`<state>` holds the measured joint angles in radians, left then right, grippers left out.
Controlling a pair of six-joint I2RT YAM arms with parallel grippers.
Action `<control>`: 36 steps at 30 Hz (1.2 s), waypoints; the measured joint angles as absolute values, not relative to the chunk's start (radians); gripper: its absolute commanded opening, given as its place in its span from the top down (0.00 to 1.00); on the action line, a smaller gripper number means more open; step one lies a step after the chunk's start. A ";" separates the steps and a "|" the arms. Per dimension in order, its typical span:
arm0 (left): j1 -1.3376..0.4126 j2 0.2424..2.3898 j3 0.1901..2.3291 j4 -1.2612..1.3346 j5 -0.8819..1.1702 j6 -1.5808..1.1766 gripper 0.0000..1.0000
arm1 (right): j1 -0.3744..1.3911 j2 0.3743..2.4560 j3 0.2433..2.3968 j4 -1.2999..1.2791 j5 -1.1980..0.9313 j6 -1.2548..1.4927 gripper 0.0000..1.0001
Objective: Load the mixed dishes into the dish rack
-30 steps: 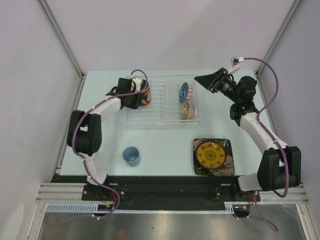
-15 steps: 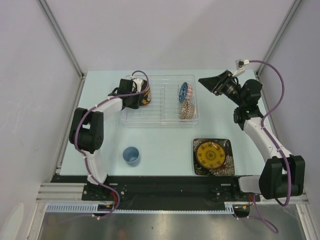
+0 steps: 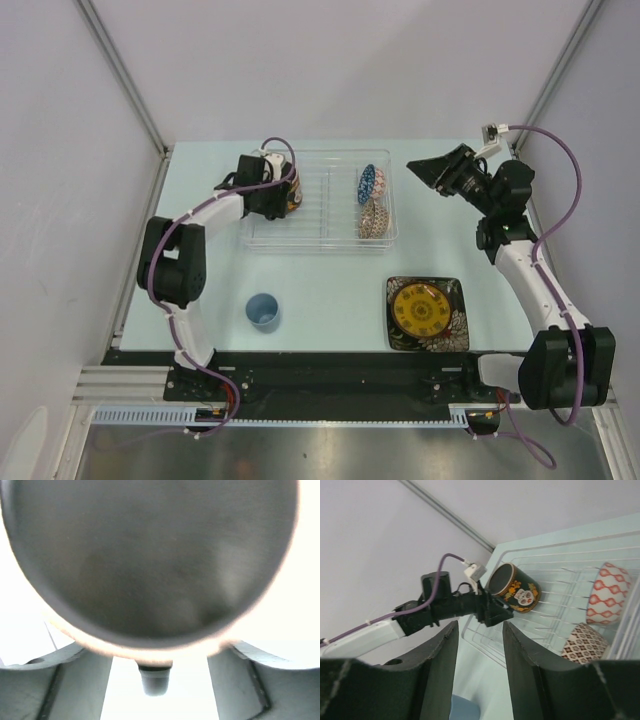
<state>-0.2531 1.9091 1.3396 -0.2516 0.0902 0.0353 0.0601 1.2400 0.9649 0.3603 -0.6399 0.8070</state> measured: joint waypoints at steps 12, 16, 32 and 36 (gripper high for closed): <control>-0.253 1.722 1.502 -0.477 0.208 -0.017 0.13 | 0.038 1.166 0.977 -0.061 -0.403 0.630 0.53; -0.255 1.673 1.664 -0.549 0.281 0.036 0.12 | 0.063 1.156 0.972 -0.363 -0.187 0.584 0.49; -0.388 1.658 1.648 -0.731 0.429 0.229 0.14 | 0.110 1.089 0.853 -0.982 0.267 0.715 0.27; -0.400 1.657 1.648 -0.744 0.444 0.263 0.15 | 0.112 1.052 0.804 -1.008 0.247 0.735 0.22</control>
<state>-0.4004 1.6569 1.6482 -0.7444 0.4438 0.2630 0.1116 1.0515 0.8036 -1.0080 0.2474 0.7345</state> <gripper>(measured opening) 0.862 0.744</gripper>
